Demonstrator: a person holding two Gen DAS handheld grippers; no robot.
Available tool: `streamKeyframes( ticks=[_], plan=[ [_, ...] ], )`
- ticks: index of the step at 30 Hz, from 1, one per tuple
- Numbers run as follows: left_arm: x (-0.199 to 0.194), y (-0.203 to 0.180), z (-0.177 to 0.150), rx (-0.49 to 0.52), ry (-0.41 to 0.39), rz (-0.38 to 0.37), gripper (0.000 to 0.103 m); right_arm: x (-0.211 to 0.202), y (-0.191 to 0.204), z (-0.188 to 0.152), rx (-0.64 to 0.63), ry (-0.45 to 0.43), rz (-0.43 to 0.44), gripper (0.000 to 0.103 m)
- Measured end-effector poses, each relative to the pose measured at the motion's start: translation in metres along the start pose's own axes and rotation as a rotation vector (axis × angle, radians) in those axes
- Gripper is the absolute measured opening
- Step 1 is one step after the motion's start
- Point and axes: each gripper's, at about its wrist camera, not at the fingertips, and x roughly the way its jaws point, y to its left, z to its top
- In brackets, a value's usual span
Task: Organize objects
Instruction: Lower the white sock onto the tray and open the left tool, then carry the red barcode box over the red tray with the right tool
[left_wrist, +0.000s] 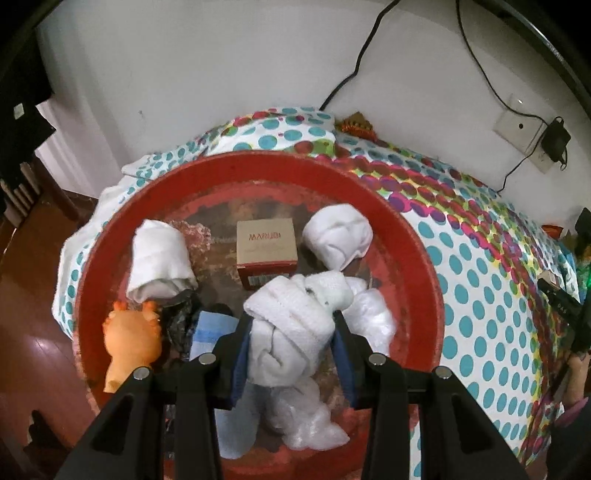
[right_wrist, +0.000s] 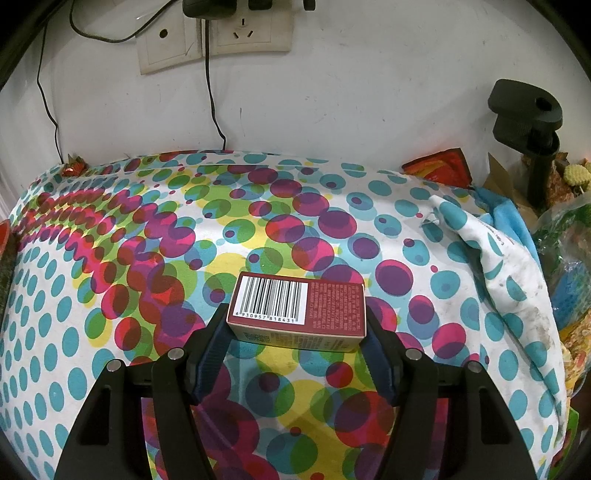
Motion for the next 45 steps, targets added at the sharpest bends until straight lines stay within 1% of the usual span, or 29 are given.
streamKeyframes(
  ticks=[9,15,19,25,27,28,29,31,32,37,39,45],
  plan=[
    [0.015,0.009,-0.004,-0.009,0.019,0.003,0.042,0.0,0.002,-0.001,0.003,0.0,-0.005,0.064],
    [0.017,0.008,-0.007,0.012,0.023,0.0,0.043,0.0,0.003,-0.001,0.001,-0.001,-0.012,0.064],
    [0.017,0.005,-0.009,0.03,0.036,0.028,0.046,-0.002,0.001,-0.003,0.002,-0.001,-0.014,0.065],
    [0.007,-0.003,-0.014,0.093,0.013,0.094,0.05,-0.004,-0.005,-0.004,0.01,0.001,-0.009,0.065],
    [0.0,-0.004,-0.015,0.101,-0.001,0.112,0.055,-0.004,-0.005,-0.005,0.012,0.001,-0.007,0.065],
    [-0.002,-0.003,-0.015,0.101,-0.003,0.112,0.059,-0.004,-0.004,-0.005,0.012,0.001,-0.008,0.065],
    [-0.006,-0.002,-0.015,0.094,-0.009,0.109,0.059,-0.004,-0.004,-0.005,0.012,0.001,-0.008,0.065],
    [-0.013,-0.002,-0.016,0.09,-0.022,0.093,0.059,-0.005,-0.006,-0.006,0.014,0.0,-0.001,0.064],
    [-0.017,-0.001,-0.017,0.085,-0.029,0.091,0.059,-0.006,-0.008,-0.006,0.013,-0.003,0.001,0.061],
    [-0.027,0.0,-0.021,0.071,-0.051,0.082,0.06,-0.01,-0.009,-0.008,0.006,-0.004,-0.004,0.061],
    [-0.03,0.001,-0.021,0.059,-0.059,0.068,0.06,-0.013,-0.013,-0.01,0.0,-0.007,-0.011,0.061],
    [-0.029,0.001,-0.025,0.055,-0.054,0.051,0.06,-0.014,-0.015,-0.014,-0.027,-0.007,-0.023,0.061]
  ],
)
